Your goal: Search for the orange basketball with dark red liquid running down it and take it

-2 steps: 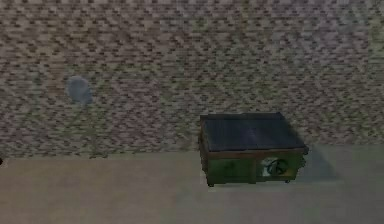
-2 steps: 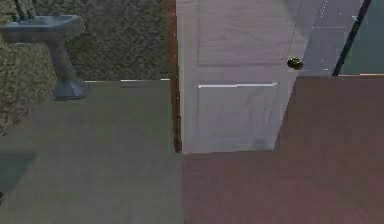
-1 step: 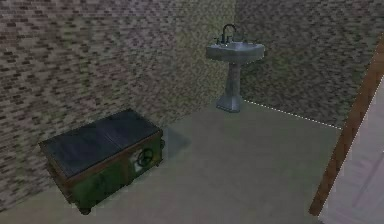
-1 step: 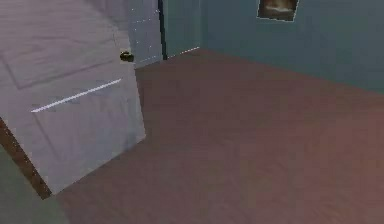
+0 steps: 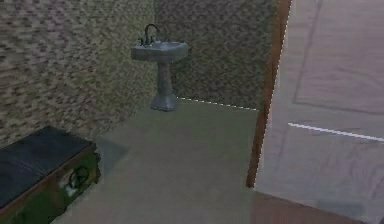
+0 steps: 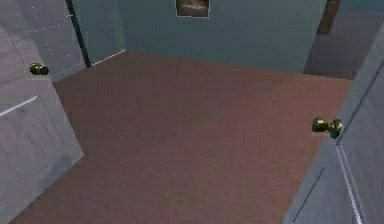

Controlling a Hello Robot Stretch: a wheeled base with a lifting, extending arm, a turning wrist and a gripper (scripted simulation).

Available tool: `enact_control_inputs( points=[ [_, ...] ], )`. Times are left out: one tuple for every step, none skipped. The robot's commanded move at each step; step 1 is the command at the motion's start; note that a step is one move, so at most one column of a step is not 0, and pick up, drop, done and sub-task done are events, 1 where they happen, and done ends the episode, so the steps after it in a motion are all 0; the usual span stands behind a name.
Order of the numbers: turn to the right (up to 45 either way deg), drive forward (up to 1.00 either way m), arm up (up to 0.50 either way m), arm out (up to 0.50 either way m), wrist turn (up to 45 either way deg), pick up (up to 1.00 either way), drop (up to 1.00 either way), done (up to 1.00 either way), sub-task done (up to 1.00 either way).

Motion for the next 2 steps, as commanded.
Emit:
enact_control_inputs(
  points=[
    [0.0,0.05,0.0,0.0,0.0,0.0,0.0,0.0,0.0],
    [-45.0,0.0,0.0,0.0,0.0,0.0,0.0,0.0,0.0]
  ],
)
